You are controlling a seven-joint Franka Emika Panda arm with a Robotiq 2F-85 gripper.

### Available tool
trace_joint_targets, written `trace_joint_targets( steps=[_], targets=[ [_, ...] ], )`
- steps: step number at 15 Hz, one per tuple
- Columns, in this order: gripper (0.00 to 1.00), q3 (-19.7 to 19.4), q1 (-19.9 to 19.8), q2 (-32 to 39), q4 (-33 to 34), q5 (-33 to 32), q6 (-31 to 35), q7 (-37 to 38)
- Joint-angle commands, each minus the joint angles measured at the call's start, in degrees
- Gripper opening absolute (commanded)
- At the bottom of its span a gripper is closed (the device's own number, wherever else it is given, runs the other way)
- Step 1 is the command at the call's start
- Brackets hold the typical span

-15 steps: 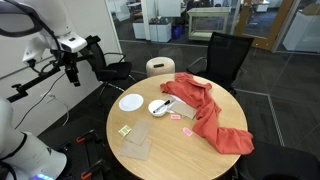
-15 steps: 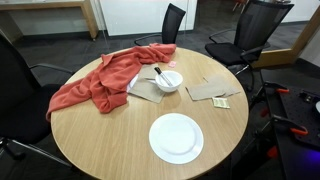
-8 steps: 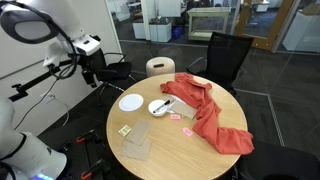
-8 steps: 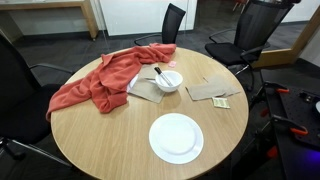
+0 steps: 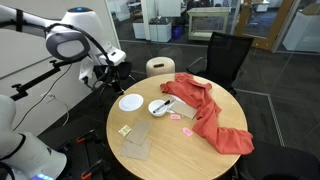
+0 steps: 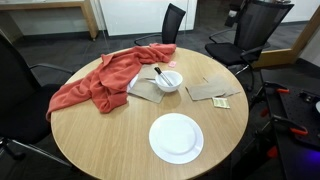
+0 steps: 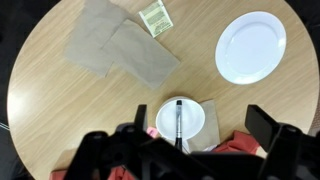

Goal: Pick up the pen from the white bowl and put it on the table.

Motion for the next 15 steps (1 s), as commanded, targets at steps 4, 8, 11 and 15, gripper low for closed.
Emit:
trace_joint_targets(
  steps=[4, 8, 11, 15],
  targets=[
    [1.0, -0.74, -0.05, 17.47, 7.94, -4.15, 9.29, -0.28],
    [1.0, -0.78, 0.65, 24.34, 12.37, -5.62, 10.35, 0.48],
    [1.0, -1.2, 0.98, 23.79, 11.43, -4.47, 9.64, -0.06],
    [1.0, -1.23, 1.09, 25.31, 12.62, -4.44, 9.64, -0.08]
  ],
)
